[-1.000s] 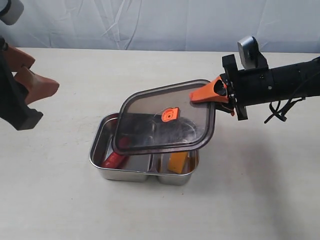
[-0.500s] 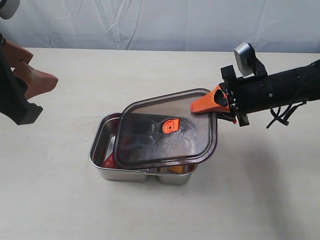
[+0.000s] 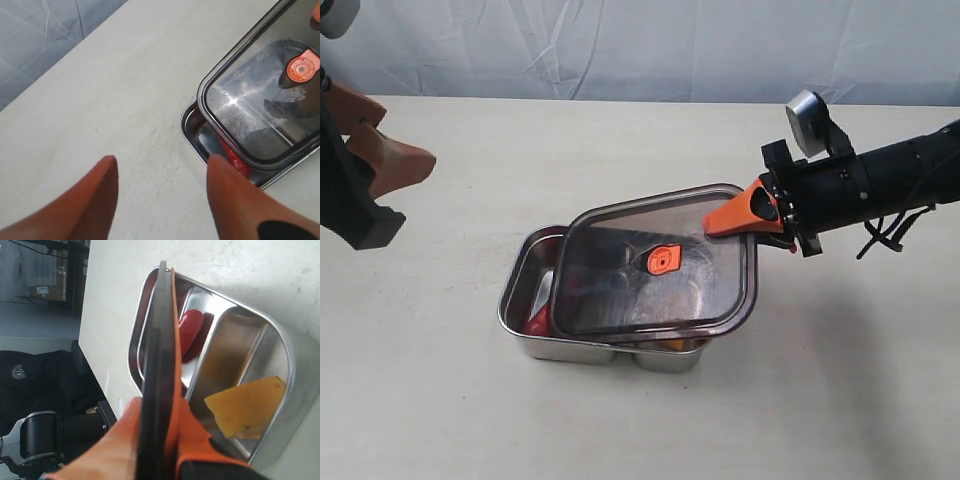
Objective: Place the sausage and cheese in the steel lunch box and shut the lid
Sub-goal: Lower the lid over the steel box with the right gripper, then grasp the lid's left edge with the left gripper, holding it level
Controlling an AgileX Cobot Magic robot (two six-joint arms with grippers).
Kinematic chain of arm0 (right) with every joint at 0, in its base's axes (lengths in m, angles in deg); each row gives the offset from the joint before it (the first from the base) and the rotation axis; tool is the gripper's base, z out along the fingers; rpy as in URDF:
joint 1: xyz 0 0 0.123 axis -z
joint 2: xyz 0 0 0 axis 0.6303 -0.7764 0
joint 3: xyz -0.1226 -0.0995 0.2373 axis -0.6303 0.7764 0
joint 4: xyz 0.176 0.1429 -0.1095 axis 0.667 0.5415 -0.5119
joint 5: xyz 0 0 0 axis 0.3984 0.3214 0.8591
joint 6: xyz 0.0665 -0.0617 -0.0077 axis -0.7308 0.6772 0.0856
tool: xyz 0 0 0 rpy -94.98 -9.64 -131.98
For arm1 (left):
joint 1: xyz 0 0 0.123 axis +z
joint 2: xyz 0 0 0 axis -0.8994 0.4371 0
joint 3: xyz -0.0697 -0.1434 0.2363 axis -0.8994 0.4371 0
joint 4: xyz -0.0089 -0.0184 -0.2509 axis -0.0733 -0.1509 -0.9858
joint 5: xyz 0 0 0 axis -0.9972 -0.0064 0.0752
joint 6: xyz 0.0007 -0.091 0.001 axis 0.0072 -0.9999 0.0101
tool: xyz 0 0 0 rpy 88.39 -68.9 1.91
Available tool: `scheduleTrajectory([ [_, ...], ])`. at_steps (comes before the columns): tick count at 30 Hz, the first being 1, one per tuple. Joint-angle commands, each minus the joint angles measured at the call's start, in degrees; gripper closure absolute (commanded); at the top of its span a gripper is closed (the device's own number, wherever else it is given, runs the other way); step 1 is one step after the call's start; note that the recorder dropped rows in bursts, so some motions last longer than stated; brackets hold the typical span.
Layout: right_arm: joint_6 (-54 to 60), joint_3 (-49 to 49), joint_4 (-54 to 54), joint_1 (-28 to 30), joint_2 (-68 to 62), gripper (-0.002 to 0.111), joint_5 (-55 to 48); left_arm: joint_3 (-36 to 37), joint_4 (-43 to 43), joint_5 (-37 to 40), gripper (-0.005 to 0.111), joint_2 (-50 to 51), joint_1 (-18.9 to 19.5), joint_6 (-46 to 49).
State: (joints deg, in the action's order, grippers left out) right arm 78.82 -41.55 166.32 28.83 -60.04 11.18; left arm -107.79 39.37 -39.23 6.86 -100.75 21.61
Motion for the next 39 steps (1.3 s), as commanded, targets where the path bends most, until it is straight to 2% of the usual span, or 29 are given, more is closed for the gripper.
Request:
scheduleTrajectory([
  [1,0.4,0.3,-1.3,-0.1,0.0,0.109,-0.6,-0.1,-0.8,-1.0,0.056,-0.3,0.1,-0.4],
  [4,3.1,0.3,4.0,0.1,0.0,0.109,-0.6,-0.1,-2.6,-0.9,0.065,-0.3,0.1,-0.4],
  [6,4.4,0.3,6.4,0.1,0.3,0.109,-0.6,-0.1,-3.9,-0.9,0.077,-0.3,0.1,-0.4],
  [8,4.4,0.3,6.6,0.2,0.5,0.109,-0.6,-0.1,-5.2,-3.2,0.099,-0.3,0.1,-4.5],
  [10,4.4,0.3,6.6,0.2,0.5,0.109,-0.6,-0.1,-5.8,-5.7,0.107,-0.3,0.2,-7.5],
  [11,4.4,0.3,6.6,0.2,0.5,0.109,-0.6,-0.1,-6.9,-6.1,0.107,-0.3,0.8,-7.8],
  [15,4.4,0.3,6.6,0.2,3.0,0.109,-0.6,-0.1,-14.1,-6.9,0.107,-0.3,8.3,-6.9],
  [16,4.4,0.3,6.6,0.2,4.1,0.109,-0.6,-0.1,-16.6,-6.7,0.107,-0.3,11.1,-4.5],
  [19,4.4,0.3,6.6,0.2,6.4,0.109,-0.6,-0.1,-23.5,-5.2,0.107,0.9,15.9,1.2],
  [25,1.3,0.3,7.7,-0.1,9.9,0.109,-0.6,0.1,-47.0,-2.0,0.107,7.3,25.4,20.3],
  [29,0.2,0.3,8.0,-2.2,10.3,0.109,-0.6,0.1,-55.9,-1.3,0.107,11.5,28.4,27.7],
  [35,0.2,0.3,10.0,-4.2,10.2,0.109,-0.6,0.1,-66.7,3.8,0.107,18.2,31.7,35.5],
  [39,0.2,0.3,10.1,-4.2,10.2,0.109,-0.6,0.1,-73.8,8.3,0.107,21.6,36.1,38.2],
])
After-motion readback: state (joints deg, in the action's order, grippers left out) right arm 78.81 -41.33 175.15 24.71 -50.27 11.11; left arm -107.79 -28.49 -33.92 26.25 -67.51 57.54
